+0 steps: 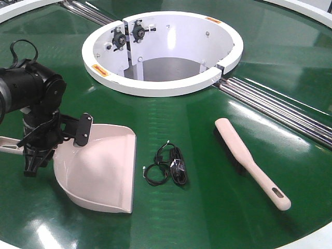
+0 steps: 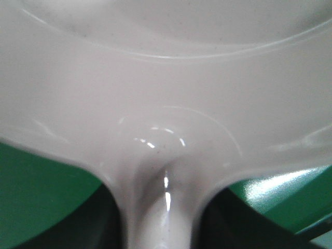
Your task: Clean and inspect green conveyor with broom and dustpan
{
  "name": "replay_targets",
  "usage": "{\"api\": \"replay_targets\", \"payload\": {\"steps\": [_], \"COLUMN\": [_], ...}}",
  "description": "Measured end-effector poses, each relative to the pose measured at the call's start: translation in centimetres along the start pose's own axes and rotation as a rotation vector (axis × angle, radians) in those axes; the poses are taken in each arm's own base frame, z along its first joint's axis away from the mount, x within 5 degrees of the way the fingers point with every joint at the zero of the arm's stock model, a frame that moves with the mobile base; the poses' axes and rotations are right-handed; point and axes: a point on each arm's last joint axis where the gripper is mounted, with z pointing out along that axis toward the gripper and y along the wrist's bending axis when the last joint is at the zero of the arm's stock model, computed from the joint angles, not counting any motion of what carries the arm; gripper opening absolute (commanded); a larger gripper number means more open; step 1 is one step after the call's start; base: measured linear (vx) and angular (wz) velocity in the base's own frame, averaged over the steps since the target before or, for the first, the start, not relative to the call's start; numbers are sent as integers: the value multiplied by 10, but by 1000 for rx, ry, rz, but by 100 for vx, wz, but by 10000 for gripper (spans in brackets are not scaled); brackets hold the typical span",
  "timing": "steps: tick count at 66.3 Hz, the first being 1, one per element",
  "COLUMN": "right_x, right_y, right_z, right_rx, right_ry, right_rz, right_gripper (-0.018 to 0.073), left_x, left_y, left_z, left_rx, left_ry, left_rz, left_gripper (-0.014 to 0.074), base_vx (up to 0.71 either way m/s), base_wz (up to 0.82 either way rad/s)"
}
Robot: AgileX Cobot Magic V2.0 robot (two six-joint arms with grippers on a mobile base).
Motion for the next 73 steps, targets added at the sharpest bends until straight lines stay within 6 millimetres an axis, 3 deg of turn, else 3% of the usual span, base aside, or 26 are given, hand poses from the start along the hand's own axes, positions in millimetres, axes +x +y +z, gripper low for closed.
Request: {"api": "replay_targets", "payload": {"steps": [12, 25, 29, 36, 45, 59, 73], "right_x": [-8, -59, -79, -96, -98, -82, -87], "right_y": [0, -3, -3, -3, -2, -2, 7], "right_z": [-1, -2, 3, 17, 39, 66, 89], "right_rx": [1, -11, -18, -27, -31, -18, -86], "right_ry": [-27, -31, 28, 186, 362, 524, 696], "right_rz": [30, 175, 203, 216, 228, 198, 117], "right_gripper": [-8, -8, -8, -8, -8, 22, 246], "left_x": [0, 0, 0, 0, 0, 0, 0], "left_y": [0, 0, 0, 0, 0, 0, 0], "left_z": [0, 0, 0, 0, 0, 0, 0], "left_rx": [0, 0, 0, 0, 0, 0, 0], "left_ry": [0, 0, 0, 0, 0, -1, -1], "left_rz": [0, 0, 0, 0, 0, 0, 0], "left_gripper": [-8, -6, -8, -8, -6, -6, -6], "base_vx": [0, 0, 0, 0, 0, 0, 0], "base_wz": [0, 0, 0, 0, 0, 0, 0]}}
